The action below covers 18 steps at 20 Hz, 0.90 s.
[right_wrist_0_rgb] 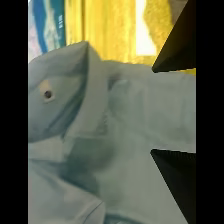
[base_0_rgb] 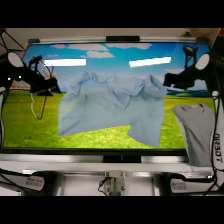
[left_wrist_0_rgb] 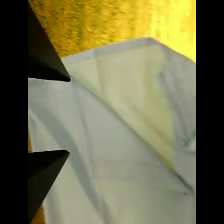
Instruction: Fold the shirts.
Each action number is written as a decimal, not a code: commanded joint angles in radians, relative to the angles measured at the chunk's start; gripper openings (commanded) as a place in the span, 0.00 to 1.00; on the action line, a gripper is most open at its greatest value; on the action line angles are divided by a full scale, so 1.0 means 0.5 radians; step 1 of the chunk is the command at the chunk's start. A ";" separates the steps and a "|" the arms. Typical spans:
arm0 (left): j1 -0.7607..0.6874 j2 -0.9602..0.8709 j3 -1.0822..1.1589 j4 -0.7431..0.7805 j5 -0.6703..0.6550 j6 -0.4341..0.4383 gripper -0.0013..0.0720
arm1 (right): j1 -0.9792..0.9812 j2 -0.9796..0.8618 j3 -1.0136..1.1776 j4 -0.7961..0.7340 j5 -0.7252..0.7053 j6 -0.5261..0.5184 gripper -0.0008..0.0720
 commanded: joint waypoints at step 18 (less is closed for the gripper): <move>0.333 0.852 -2.167 -0.530 1.266 0.282 0.50 | -0.143 0.277 -0.304 0.188 0.423 -0.154 0.84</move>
